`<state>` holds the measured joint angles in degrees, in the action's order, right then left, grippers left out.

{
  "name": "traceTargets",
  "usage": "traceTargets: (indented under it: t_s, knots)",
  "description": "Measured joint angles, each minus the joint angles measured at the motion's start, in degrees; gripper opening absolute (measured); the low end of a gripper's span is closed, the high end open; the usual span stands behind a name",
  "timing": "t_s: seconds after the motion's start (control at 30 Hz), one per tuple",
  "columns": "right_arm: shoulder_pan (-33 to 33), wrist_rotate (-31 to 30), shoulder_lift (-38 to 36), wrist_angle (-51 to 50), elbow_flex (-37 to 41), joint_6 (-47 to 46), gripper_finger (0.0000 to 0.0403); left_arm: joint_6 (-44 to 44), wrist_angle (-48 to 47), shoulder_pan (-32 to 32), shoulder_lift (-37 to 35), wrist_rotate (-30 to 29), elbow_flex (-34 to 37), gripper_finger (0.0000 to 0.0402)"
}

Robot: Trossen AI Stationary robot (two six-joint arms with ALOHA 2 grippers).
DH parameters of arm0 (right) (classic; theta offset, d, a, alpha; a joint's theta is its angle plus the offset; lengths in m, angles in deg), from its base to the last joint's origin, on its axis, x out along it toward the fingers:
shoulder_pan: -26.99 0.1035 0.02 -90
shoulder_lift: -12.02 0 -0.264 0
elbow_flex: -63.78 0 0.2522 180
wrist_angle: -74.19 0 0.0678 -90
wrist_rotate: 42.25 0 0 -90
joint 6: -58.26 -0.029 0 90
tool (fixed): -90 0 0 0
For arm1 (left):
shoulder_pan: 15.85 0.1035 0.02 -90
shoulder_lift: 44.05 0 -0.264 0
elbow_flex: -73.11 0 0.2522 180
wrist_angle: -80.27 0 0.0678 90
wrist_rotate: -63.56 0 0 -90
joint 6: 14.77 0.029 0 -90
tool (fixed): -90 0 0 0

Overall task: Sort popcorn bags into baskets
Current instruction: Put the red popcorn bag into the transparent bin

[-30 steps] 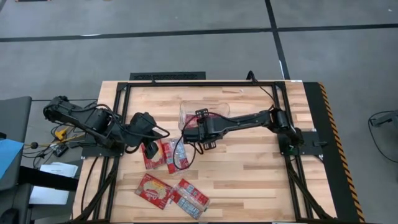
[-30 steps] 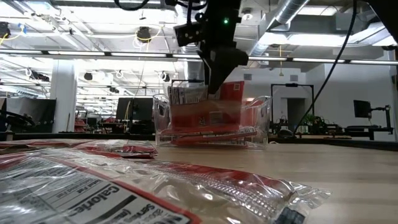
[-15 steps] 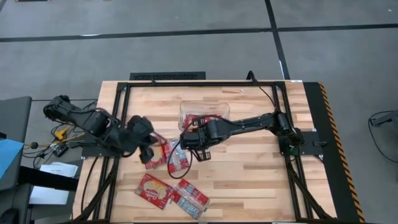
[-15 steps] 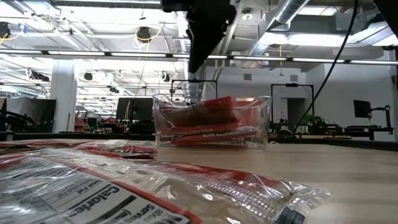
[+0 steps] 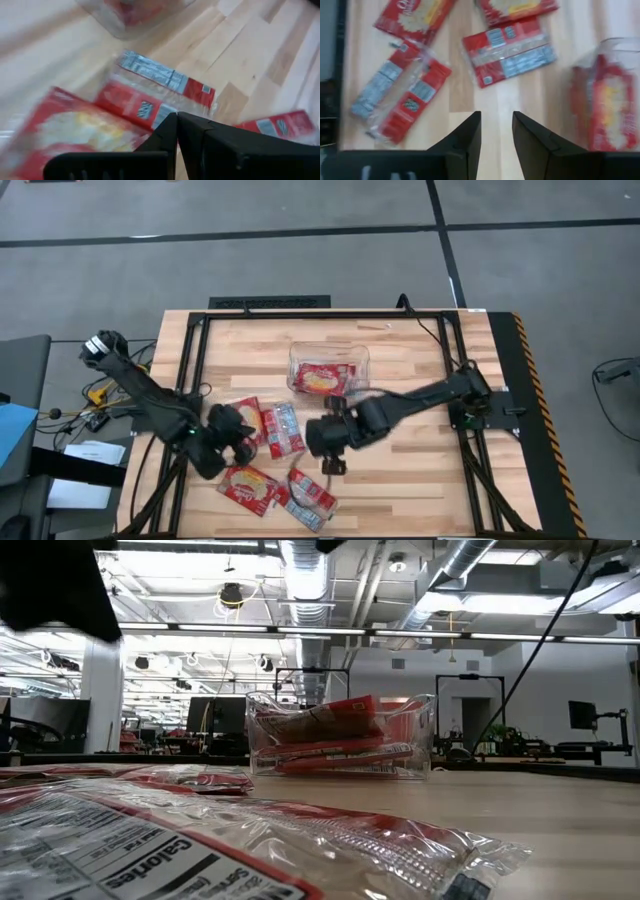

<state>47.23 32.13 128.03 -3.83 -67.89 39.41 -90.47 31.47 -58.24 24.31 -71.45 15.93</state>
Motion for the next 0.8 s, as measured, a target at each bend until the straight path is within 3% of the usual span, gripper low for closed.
traceTargets:
  t_s: [0.07,0.13,0.27,0.47,0.67,0.8]
  knots:
    - [0.8,-6.0,0.0,0.2,0.0,0.3,0.0124,0.3,8.5,1.9,1.6,1.7,4.1,0.0000]
    - [-0.5,-7.2,0.0,0.7,0.0,1.8,0.0111,0.3,14.0,3.6,3.0,4.0,6.7,0.0000]
    - [-6.1,-2.9,0.6,1.1,0.3,5.8,0.0075,0.4,17.2,5.2,5.1,8.5,8.1,0.0000]
    - [-13.3,0.0,0.7,4.2,5.4,8.9,0.0010,0.3,18.2,5.5,6.7,8.6,8.1,0.0000]
    - [-15.9,3.5,0.7,9.0,11.7,10.3,0.0033,-0.5,18.3,5.5,6.7,8.6,8.1,0.0000]
    - [-17.1,4.0,0.7,11.8,15.6,10.9,0.0023,-0.6,18.3,5.5,6.7,8.5,8.1,0.0000]
